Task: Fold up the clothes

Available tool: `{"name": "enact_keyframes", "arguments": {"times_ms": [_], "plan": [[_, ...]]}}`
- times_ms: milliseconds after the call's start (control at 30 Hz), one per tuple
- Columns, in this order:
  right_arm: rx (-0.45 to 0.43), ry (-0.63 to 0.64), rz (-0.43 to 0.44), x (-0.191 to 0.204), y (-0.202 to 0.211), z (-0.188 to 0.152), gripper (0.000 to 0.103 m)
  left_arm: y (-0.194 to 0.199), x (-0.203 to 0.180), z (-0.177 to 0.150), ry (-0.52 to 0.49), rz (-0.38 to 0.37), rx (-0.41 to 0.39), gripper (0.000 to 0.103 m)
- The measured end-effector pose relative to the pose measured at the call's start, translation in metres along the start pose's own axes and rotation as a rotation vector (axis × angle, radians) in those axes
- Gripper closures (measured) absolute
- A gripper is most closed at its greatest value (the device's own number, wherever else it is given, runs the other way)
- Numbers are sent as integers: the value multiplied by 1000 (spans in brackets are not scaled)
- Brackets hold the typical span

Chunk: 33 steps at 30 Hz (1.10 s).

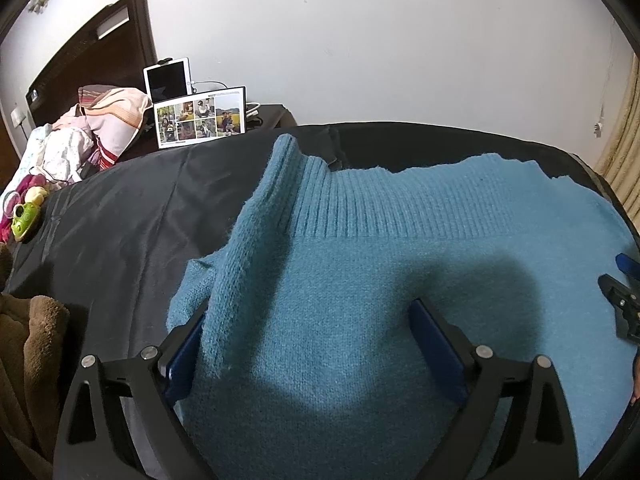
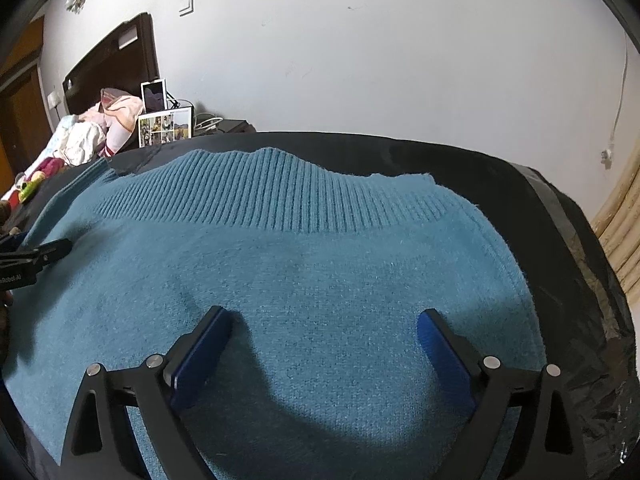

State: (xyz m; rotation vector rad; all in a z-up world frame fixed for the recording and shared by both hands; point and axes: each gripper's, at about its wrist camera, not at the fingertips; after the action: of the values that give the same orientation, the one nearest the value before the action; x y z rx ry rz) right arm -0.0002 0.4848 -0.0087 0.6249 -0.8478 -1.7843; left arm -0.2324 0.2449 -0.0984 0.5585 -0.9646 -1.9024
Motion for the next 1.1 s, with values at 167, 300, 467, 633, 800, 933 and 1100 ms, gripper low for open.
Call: {"name": "enact_keyframes", "arguments": {"times_ms": [167,300,467,633,800,933,1100], "plan": [[2,-9,17,-2,1,-1,5,-1,1,-1,22,25,10,1],[13,-61,84,-17,21,-5,5,3,1,-3,28,31,11,1],[-22,-135,90,-58,65,-20,5,15,2,-8,49,43,3,1],[24,-325,78,-119,89,-47,5,37,-6,-20,23,42,-23,1],[59,-453,126,-150,95,-76,5,51,-12,-27,6,21,-33,1],[96,-520,248,-150,90,-91,5,56,-12,-30,3,8,-38,1],[117,-584,341,-143,83,-98,5,53,-5,-34,15,-1,-34,1]]}}
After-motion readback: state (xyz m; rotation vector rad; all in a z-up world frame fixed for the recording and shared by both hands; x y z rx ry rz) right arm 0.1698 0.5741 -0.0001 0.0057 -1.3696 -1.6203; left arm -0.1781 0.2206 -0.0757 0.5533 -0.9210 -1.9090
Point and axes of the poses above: each gripper's, at about its wrist camera, not at the fingertips, and y roughly against the way its jaws point, x to its left, z to its top, and after that the axes turned 3 degrees about x, right-handed
